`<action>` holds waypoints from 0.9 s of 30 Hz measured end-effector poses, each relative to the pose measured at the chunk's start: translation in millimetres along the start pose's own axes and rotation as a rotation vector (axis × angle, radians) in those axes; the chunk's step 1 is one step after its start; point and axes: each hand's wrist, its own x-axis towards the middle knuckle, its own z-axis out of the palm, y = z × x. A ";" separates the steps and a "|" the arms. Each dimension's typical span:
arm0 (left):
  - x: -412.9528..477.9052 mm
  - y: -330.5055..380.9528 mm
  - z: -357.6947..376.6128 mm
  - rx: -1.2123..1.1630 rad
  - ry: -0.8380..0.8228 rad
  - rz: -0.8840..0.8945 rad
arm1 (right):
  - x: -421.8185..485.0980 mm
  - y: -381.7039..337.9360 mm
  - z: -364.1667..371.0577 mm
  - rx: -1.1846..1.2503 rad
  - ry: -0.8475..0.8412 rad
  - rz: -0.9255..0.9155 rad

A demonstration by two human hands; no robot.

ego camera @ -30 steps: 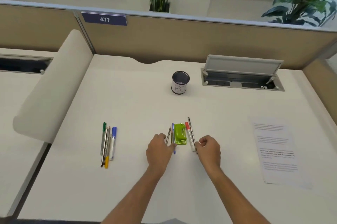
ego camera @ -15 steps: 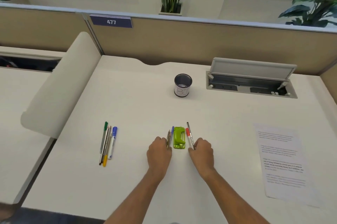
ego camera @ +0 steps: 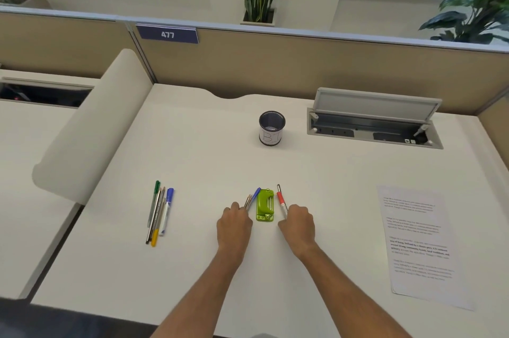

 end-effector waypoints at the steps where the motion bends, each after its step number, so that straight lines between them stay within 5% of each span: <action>1: 1.0 -0.1 -1.5 0.004 -0.001 -0.002 | -0.7 0.2 -1.3 0.028 -0.002 0.007; 18: 3.5 -13.9 -9.2 -0.073 -0.024 -0.080 | -32.0 31.7 4.2 0.486 -0.004 0.198; 27: -1.5 -39.7 -21.0 -0.675 0.042 -0.282 | -53.2 11.8 -5.4 0.609 0.021 0.129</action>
